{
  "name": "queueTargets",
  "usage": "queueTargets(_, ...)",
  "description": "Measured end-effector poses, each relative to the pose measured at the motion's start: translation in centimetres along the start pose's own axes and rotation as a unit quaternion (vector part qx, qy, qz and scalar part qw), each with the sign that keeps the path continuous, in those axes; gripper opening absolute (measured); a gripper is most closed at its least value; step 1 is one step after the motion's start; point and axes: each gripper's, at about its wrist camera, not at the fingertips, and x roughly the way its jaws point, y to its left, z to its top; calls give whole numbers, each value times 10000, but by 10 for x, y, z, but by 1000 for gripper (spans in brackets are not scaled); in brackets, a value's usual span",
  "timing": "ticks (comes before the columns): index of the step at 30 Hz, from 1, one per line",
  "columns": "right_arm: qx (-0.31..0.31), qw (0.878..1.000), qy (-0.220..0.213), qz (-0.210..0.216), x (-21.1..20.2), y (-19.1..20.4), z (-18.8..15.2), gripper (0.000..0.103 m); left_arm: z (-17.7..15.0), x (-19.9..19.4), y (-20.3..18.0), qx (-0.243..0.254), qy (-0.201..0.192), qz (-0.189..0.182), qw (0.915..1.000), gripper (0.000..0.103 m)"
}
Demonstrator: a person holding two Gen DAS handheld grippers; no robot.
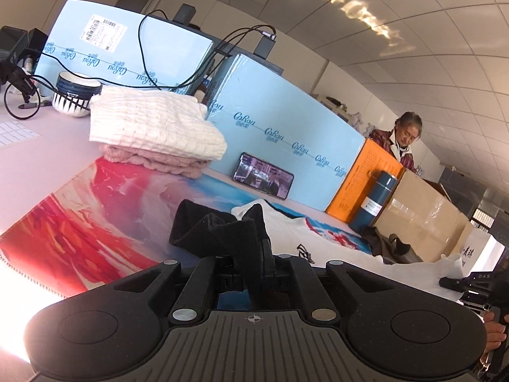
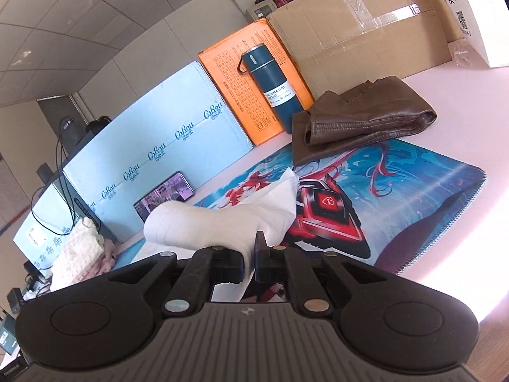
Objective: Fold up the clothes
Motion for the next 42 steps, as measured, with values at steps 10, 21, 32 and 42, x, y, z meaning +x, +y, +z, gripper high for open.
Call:
queueTargets(10,-178,9946,-838,-578,-25,-32,37,79,62,4,-1,633,-964,794,9902,82)
queueTargets(21,-1419,9862,814,-259,150,-7,99,79,117,246,-52,1806,1557,-426,9702,86)
queueTargets(32,-2493,9547,1609,226,243,-4,114,76,95,365,-68,2248,2332,-106,9460,86)
queueTargets(42,-3470,9196,1807,358,250,3,100,53,80,369,-75,2512,2275,-105,9408,85)
